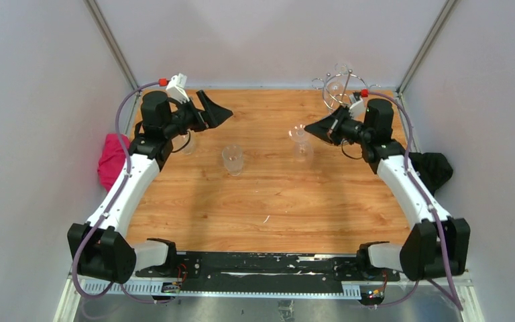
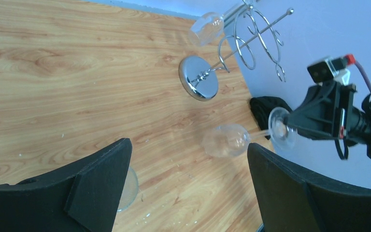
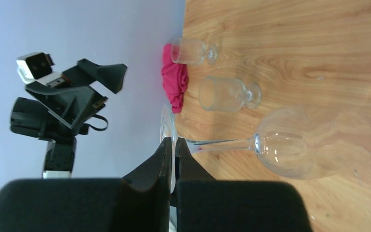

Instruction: Take the wine glass off the wine glass rack

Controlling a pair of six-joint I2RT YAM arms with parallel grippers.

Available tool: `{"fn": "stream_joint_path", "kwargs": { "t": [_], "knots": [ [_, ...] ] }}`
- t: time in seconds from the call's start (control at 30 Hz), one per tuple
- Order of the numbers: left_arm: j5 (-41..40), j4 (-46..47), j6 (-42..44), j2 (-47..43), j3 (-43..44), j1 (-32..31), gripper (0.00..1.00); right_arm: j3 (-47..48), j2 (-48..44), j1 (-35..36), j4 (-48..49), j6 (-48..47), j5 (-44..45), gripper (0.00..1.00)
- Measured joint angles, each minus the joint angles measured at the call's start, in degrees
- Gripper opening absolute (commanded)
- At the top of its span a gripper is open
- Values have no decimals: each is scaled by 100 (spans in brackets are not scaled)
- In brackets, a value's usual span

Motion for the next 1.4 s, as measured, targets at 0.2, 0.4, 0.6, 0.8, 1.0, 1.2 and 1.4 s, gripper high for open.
{"fn": "stream_joint_path", "kwargs": {
  "t": [0.2,0.4,0.6,0.8,1.0,1.2,1.4],
  "knots": [
    [210,398,-57,68,-317,0,96,769,988,223,1320,623,-236,0],
    [570,1172,-245,367,-608,0,96,1189,1722,223,3276,1665,-411,0],
    [1060,2417,-688,789,-925,2,96,1287,2815,225,5383,3353,-514,0],
    [1591,5508,-2323,1580,-1504,144,95,1453,3180,225,6889,4697,-514,0],
    [1801,8087,-4063,2909,-1587,402,95,1541,3053,225,7691,5198,-516,0],
    [1856,8856,-4444,2857,-1648,409,96,1480,2966,310,8153,5484,-490,0],
    [1869,9110,-4557,2621,-1648,409,96,1379,2955,723,8334,5569,-439,0]
  ]
}}
